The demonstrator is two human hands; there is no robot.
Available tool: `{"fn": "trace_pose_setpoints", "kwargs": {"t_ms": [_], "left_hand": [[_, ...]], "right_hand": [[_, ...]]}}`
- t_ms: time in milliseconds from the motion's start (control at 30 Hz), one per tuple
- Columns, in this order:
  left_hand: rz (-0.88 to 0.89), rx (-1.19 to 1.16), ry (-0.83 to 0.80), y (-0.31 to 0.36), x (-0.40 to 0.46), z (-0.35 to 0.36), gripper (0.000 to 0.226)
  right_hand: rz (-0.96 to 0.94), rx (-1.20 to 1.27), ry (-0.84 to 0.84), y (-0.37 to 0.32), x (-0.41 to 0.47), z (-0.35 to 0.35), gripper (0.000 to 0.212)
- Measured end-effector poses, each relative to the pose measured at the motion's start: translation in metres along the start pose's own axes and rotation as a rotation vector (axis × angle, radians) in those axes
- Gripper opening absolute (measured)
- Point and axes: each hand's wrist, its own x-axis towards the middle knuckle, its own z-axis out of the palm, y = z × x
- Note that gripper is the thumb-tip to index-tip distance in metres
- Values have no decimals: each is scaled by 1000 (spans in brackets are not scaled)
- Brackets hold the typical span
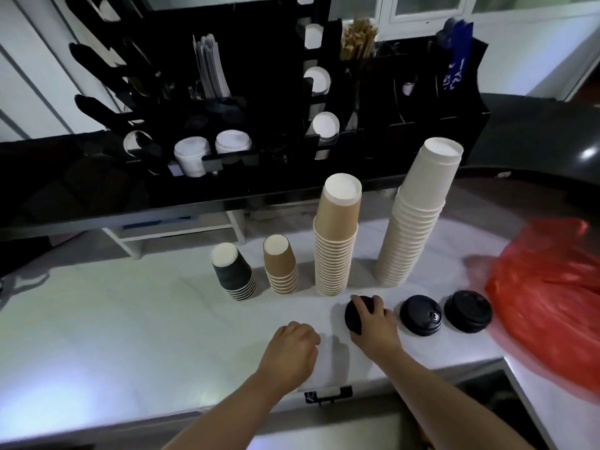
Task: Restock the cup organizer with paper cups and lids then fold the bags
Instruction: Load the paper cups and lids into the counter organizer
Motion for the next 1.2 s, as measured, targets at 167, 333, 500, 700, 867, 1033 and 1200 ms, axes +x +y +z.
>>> {"fn": "trace_pose_setpoints", "kwargs": {"t_ms": [167, 333, 500, 700, 867, 1033, 1200], "left_hand": [[52, -2, 16, 2, 8, -19, 41], [211, -49, 222, 9, 24, -71, 19], [359, -15, 449, 10, 50, -145, 8], [482, 43, 659, 11, 70, -209, 14], [493, 72, 719, 11, 99, -253, 17], [464, 72, 746, 20, 132, -284, 21], [425, 80, 672, 25, 168, -307, 32]], "right_hand": [[2, 112, 45, -5, -22, -12, 84], [-30, 202, 280, -19, -41, -74, 81], [-111, 305, 471, -36, -52, -143, 84], [-217, 353, 669, -54, -65, -206, 87], [-255, 338, 798, -78, -63, -272, 88], [-280, 249, 807, -83, -40, -332, 88], [-277, 235, 737, -71, -2, -389, 89]]}}
